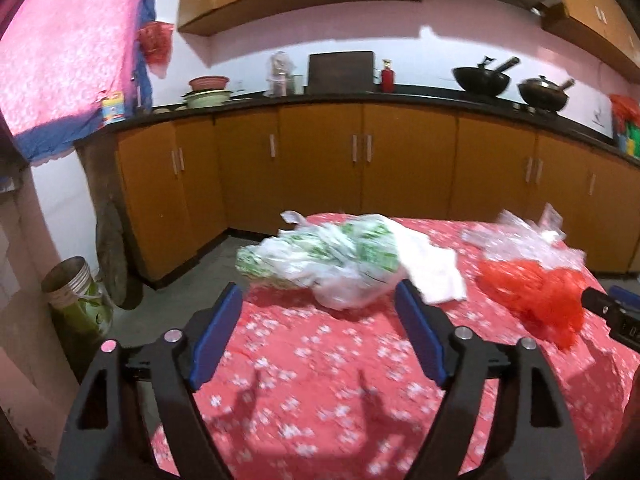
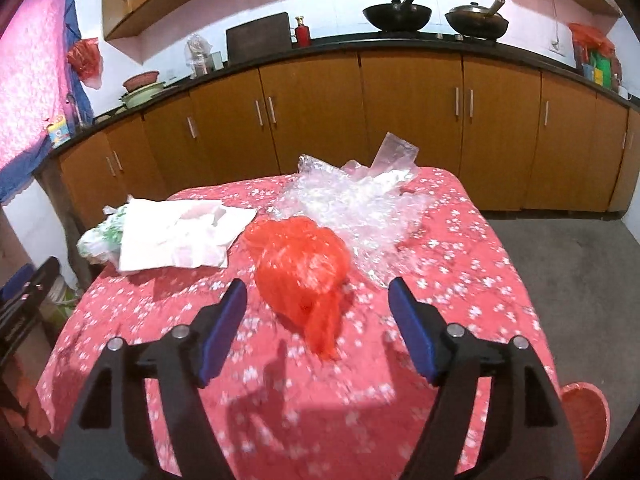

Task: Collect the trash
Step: 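Move both open tools back over the table toward the remaining bags, then grasp another red bag with the right tool while the left tool reaches the white green-print bag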

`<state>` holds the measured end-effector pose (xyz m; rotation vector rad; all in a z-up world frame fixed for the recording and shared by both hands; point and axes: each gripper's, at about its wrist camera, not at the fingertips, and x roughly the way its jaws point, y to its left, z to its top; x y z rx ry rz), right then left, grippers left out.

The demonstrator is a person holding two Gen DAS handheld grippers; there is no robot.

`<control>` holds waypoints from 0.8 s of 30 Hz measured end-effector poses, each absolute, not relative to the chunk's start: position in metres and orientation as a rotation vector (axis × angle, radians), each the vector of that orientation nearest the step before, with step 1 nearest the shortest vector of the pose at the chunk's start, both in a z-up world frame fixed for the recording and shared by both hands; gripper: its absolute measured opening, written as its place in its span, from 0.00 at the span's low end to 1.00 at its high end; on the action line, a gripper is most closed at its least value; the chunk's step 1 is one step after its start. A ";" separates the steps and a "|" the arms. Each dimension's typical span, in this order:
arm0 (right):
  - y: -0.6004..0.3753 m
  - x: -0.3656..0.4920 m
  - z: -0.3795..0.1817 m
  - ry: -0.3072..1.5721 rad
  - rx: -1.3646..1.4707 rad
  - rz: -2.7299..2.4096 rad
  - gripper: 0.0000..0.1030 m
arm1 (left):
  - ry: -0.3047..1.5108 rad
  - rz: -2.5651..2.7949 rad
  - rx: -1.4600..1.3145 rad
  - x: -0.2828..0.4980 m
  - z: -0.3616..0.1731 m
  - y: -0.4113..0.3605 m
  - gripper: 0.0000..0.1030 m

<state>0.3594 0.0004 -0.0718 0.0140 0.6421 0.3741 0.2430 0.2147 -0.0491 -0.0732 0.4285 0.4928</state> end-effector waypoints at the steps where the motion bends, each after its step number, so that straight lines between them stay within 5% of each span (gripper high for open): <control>1: 0.002 0.362 -0.074 0.645 0.010 0.369 0.70 | 0.427 0.501 -0.079 0.247 -0.050 0.220 0.78; 5: 0.010 0.370 -0.082 0.657 -0.013 0.335 0.69 | 0.426 0.522 -0.101 0.254 -0.052 0.235 0.79; 9: 0.012 0.374 -0.087 0.690 -0.014 0.339 0.34 | 0.426 0.534 -0.128 0.263 -0.052 0.247 0.79; 13: 0.013 0.370 -0.088 0.700 -0.023 0.351 0.16 | 0.432 0.550 -0.123 0.274 -0.051 0.254 0.79; 24: 0.014 0.362 -0.089 0.710 -0.038 0.364 0.14 | 0.508 0.566 -0.056 0.314 -0.053 0.293 0.79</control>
